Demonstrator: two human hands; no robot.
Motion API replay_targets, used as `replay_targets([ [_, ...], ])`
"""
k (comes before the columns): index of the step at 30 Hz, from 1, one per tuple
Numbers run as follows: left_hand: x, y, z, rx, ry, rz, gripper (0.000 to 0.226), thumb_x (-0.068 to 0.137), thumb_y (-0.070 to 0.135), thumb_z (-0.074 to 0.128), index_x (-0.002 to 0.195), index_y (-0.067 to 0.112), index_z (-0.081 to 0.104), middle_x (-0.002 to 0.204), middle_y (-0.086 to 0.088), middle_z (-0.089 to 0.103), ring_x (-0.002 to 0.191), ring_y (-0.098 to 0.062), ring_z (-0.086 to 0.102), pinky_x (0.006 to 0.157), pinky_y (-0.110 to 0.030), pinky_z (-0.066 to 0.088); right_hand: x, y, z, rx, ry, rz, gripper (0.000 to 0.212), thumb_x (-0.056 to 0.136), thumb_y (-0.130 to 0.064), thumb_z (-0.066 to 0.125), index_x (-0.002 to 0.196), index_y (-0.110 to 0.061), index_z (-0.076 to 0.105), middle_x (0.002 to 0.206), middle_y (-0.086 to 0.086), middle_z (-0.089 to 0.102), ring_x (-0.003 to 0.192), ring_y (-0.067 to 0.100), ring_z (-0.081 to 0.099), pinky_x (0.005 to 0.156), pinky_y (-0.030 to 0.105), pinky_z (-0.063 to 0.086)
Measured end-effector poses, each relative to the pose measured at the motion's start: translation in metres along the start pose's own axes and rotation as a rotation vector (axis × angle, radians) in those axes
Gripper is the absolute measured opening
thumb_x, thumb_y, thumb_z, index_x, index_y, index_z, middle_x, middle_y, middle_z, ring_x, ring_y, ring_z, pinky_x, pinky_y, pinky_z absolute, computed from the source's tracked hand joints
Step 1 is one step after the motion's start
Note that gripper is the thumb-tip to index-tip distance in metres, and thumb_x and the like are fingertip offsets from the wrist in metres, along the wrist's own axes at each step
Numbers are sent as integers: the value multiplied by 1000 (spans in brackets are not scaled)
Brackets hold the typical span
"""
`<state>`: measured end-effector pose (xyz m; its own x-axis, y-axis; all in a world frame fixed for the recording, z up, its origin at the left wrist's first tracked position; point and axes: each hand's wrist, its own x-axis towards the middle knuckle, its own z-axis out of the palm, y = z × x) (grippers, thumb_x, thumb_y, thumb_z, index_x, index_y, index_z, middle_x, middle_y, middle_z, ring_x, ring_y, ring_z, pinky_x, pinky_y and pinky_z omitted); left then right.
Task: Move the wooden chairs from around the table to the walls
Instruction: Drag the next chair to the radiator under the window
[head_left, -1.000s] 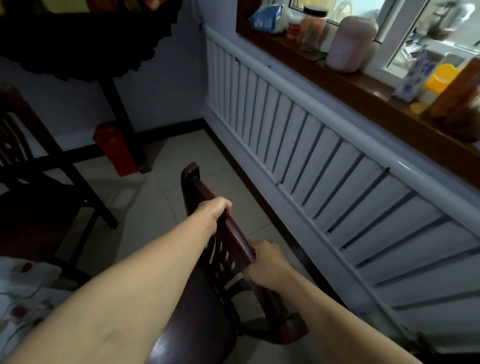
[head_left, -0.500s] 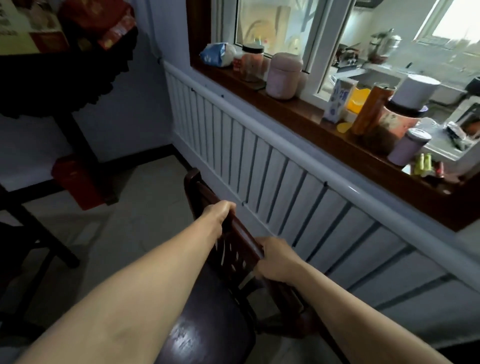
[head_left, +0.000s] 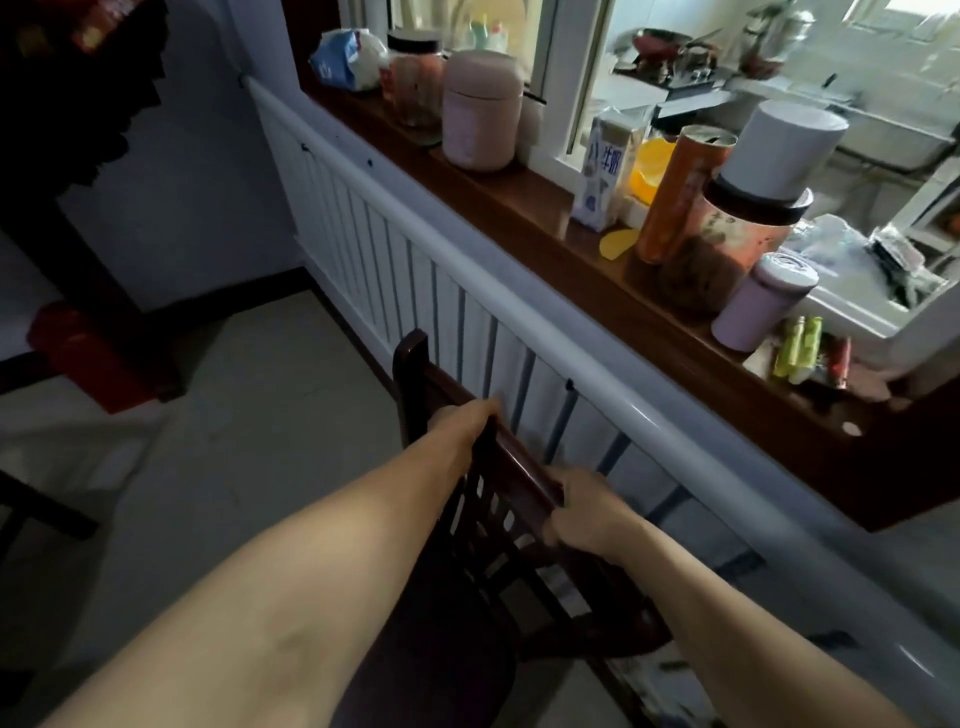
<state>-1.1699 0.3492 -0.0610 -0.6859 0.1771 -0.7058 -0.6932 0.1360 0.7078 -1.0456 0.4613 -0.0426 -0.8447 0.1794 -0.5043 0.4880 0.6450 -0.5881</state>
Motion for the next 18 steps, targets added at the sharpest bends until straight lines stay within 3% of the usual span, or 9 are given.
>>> replay_targets([
  [5, 20, 6, 19, 19, 21, -7, 63, 75, 19, 67, 129, -6, 48, 120, -23, 59, 90, -31, 64, 70, -33, 56, 22, 12, -14, 14, -18, 15, 37, 69, -5, 60, 95, -31, 61, 86, 3, 67, 81, 21, 64, 76, 35, 56],
  [13, 33, 15, 34, -11, -12, -11, 56, 75, 16, 69, 124, -5, 51, 105, -20, 62, 73, -26, 61, 54, -29, 52, 39, 18, -28, -33, -14, -4, 34, 74, -5, 60, 105, -16, 63, 87, 8, 66, 84, 26, 65, 73, 31, 53],
  [15, 36, 17, 39, -26, -23, -21, 55, 76, 17, 70, 123, -4, 51, 96, -17, 61, 72, -26, 60, 56, -30, 53, 44, 18, -32, -46, -20, -14, 36, 78, -2, 60, 111, -14, 60, 91, 8, 64, 84, 24, 63, 72, 28, 50],
  [18, 42, 17, 45, -20, -15, -13, 61, 76, 19, 71, 128, -3, 47, 110, -20, 61, 86, -29, 62, 69, -34, 54, 50, 19, -40, -95, -10, -20, 33, 81, -3, 61, 112, -12, 59, 91, 7, 62, 84, 23, 61, 74, 27, 48],
])
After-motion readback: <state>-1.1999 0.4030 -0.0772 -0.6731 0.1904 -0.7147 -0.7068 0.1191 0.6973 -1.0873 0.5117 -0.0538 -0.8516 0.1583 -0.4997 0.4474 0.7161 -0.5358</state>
